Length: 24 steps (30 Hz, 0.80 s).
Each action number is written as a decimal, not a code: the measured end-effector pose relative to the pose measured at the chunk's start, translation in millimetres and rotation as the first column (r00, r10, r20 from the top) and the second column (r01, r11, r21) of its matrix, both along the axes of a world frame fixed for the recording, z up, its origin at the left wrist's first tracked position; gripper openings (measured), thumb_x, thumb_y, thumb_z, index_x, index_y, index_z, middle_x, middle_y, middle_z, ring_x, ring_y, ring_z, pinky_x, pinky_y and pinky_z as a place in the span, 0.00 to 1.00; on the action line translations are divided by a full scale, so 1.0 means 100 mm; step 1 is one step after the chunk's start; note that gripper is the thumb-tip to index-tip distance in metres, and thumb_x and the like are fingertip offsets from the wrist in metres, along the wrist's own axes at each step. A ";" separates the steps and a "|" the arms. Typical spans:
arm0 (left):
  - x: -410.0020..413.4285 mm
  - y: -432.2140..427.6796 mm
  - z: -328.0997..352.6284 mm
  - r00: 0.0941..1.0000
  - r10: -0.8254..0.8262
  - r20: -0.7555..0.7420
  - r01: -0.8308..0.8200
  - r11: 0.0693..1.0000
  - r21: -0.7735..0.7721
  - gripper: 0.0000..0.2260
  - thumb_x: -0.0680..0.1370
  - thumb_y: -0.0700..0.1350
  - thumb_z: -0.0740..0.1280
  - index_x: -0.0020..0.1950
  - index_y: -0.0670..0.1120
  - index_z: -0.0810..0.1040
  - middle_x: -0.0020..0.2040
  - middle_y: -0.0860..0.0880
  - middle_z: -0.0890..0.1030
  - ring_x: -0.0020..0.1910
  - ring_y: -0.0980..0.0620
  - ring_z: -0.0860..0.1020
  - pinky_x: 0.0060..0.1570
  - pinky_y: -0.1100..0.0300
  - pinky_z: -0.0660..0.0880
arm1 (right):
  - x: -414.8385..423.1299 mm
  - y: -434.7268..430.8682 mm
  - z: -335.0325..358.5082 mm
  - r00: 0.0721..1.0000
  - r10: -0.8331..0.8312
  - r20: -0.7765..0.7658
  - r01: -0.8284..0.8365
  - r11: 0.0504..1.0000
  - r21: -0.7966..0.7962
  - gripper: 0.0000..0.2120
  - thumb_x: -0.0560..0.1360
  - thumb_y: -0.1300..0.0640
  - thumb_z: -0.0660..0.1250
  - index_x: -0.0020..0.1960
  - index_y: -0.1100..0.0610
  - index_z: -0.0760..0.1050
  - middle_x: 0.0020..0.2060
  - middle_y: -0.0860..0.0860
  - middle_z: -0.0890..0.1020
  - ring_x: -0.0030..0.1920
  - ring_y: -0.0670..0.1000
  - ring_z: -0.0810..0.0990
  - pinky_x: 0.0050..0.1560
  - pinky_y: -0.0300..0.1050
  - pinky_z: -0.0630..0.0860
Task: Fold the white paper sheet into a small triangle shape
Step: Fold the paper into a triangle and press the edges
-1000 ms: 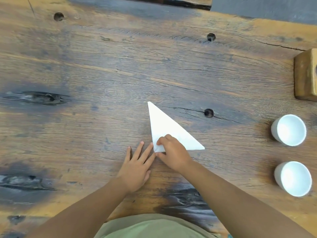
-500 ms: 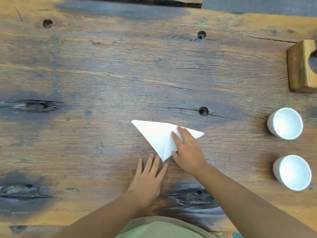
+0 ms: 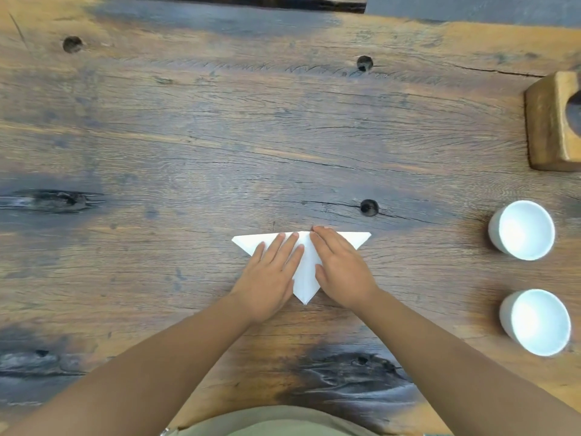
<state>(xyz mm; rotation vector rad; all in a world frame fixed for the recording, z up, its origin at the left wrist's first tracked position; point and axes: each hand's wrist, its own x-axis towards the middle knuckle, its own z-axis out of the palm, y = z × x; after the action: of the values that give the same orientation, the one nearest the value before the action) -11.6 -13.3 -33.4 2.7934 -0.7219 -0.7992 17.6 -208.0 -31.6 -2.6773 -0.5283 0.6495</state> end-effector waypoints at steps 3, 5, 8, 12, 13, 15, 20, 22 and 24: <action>-0.01 -0.05 -0.09 1.000 -0.013 -0.009 0.013 0.998 0.058 0.30 0.83 0.54 0.49 0.80 0.46 0.39 0.80 0.45 0.38 0.79 0.42 0.39 0.76 0.41 0.47 | -0.03 0.09 -0.03 1.000 0.015 0.015 -0.015 1.000 -0.003 0.28 0.75 0.64 0.62 0.74 0.64 0.64 0.74 0.58 0.67 0.76 0.57 0.62 0.77 0.52 0.56; -0.03 -0.06 -0.14 0.999 -0.034 0.001 0.034 0.994 0.102 0.31 0.83 0.56 0.48 0.79 0.45 0.38 0.80 0.45 0.36 0.78 0.41 0.38 0.75 0.40 0.46 | -0.07 0.11 -0.06 0.999 0.031 0.021 -0.031 1.000 -0.002 0.28 0.75 0.64 0.61 0.74 0.64 0.64 0.74 0.58 0.66 0.76 0.58 0.62 0.76 0.54 0.57; -0.05 -0.05 -0.18 1.000 -0.024 0.006 0.023 0.994 0.108 0.31 0.83 0.58 0.47 0.80 0.46 0.38 0.78 0.46 0.33 0.78 0.42 0.36 0.75 0.40 0.46 | -0.13 0.10 -0.10 0.999 0.048 0.009 -0.048 0.998 -0.038 0.30 0.76 0.59 0.61 0.77 0.61 0.60 0.78 0.55 0.60 0.78 0.55 0.56 0.78 0.54 0.54; -0.06 -0.06 -0.18 1.000 -0.014 -0.005 0.014 0.995 0.103 0.31 0.83 0.59 0.48 0.80 0.47 0.39 0.79 0.46 0.35 0.78 0.43 0.37 0.76 0.41 0.46 | -0.18 0.03 -0.13 0.997 0.072 -0.014 -0.073 0.992 -0.106 0.31 0.79 0.52 0.59 0.79 0.57 0.53 0.80 0.51 0.53 0.79 0.52 0.49 0.78 0.55 0.48; -0.05 -0.06 -0.18 1.000 -0.013 -0.009 0.014 0.995 0.103 0.31 0.82 0.59 0.48 0.80 0.47 0.39 0.80 0.46 0.35 0.78 0.43 0.37 0.76 0.41 0.46 | -0.17 0.00 -0.13 0.997 0.075 -0.025 -0.077 0.990 -0.117 0.31 0.80 0.51 0.58 0.79 0.57 0.52 0.80 0.51 0.52 0.79 0.52 0.48 0.78 0.56 0.47; -0.05 -0.06 -0.17 1.000 -0.012 -0.018 0.013 0.995 0.102 0.31 0.82 0.59 0.47 0.80 0.47 0.39 0.79 0.46 0.35 0.78 0.44 0.36 0.76 0.41 0.45 | -0.17 -0.09 -0.13 0.997 0.070 -0.044 -0.076 0.987 -0.141 0.31 0.80 0.50 0.56 0.80 0.57 0.50 0.80 0.50 0.50 0.80 0.52 0.46 0.78 0.57 0.47; -0.03 -0.05 -0.16 1.000 0.006 -0.029 -0.004 0.997 0.073 0.31 0.82 0.61 0.43 0.80 0.48 0.41 0.80 0.47 0.37 0.78 0.45 0.37 0.76 0.41 0.45 | -0.21 -0.47 -0.10 0.999 0.010 -0.045 -0.020 0.978 -0.207 0.32 0.80 0.47 0.54 0.80 0.56 0.49 0.80 0.49 0.49 0.79 0.50 0.45 0.78 0.57 0.47; -0.03 -0.04 -0.16 0.999 0.006 -0.033 -0.004 0.998 0.063 0.31 0.81 0.62 0.41 0.80 0.48 0.41 0.80 0.47 0.37 0.78 0.45 0.37 0.76 0.41 0.46 | -0.24 -0.67 -0.09 0.998 -0.021 -0.053 0.007 0.971 -0.240 0.32 0.81 0.45 0.52 0.80 0.54 0.46 0.80 0.47 0.46 0.79 0.49 0.44 0.78 0.56 0.46; -0.02 -0.04 -0.15 0.999 0.007 -0.033 -0.005 0.999 0.053 0.31 0.81 0.62 0.41 0.80 0.48 0.41 0.80 0.47 0.37 0.78 0.45 0.37 0.76 0.41 0.46 | -0.25 -0.82 -0.08 0.997 -0.049 -0.063 0.031 0.964 -0.265 0.32 0.81 0.42 0.48 0.80 0.53 0.44 0.80 0.45 0.43 0.79 0.48 0.42 0.78 0.56 0.44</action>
<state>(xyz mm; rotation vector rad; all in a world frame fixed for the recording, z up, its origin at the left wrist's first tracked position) -13.9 -17.2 -48.8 2.8204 -0.6972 -0.8734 -7.3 -290.2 -39.7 -2.8901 -0.3914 0.8520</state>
